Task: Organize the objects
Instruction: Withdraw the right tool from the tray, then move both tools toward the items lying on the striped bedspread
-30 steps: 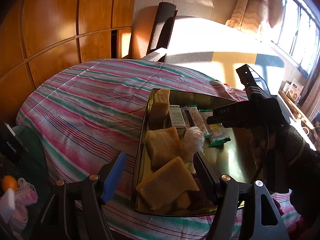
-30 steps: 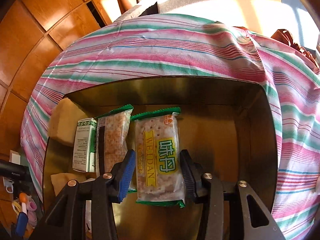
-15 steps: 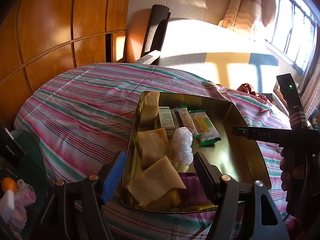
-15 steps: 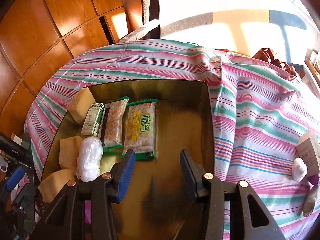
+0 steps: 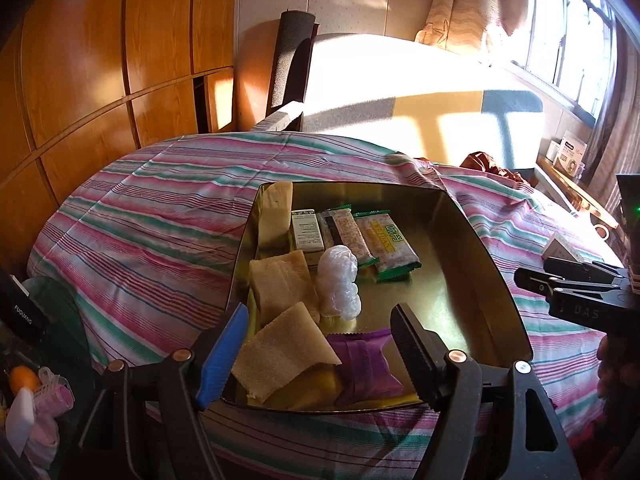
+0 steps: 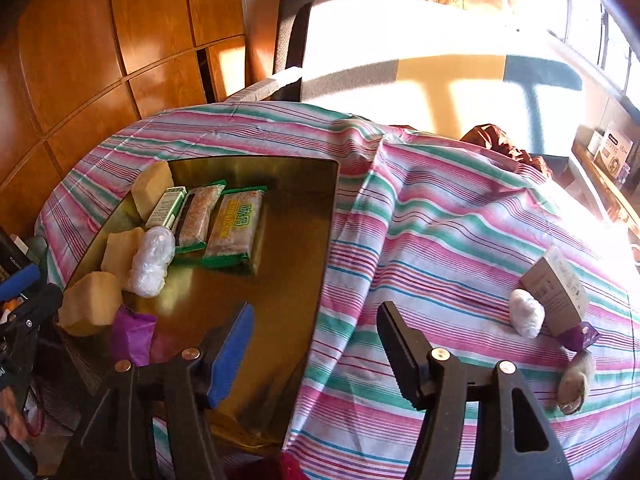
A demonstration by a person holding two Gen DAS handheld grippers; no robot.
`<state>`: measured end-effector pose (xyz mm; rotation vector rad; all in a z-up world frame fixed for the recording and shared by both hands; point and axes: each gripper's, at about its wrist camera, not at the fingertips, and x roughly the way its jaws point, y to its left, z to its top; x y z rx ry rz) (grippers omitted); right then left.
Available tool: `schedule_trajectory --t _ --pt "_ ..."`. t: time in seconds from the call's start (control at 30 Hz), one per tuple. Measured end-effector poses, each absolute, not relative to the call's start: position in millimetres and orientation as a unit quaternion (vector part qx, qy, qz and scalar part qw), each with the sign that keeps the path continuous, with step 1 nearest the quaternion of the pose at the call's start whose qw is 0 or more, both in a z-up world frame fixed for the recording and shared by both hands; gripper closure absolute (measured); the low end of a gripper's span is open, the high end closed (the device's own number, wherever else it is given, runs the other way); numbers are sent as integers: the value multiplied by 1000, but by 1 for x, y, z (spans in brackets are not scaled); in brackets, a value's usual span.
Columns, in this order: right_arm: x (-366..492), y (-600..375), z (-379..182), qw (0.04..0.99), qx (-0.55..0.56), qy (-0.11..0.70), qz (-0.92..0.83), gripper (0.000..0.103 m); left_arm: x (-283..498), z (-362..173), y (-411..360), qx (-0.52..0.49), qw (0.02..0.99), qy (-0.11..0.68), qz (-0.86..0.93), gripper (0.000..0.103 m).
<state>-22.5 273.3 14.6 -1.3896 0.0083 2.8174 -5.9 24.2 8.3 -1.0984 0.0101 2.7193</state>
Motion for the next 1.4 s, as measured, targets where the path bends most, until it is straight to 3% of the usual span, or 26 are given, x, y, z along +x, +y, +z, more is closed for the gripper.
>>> schedule_trajectory --t 0.5,0.67,0.8,1.0,1.4 --pt "45 431 21 161 -424 66 889 35 0 7 65 -376 141 40 915 28" --pt "74 498 22 228 -393 141 879 33 1 12 94 -372 178 58 909 28" --pt "105 547 18 258 -336 286 859 32 1 15 129 -371 218 74 900 29" --pt "131 570 17 256 -276 378 846 32 0 13 200 -377 286 103 875 29" --pt "128 571 12 219 -277 403 844 31 -30 -24 327 -441 356 104 818 29"
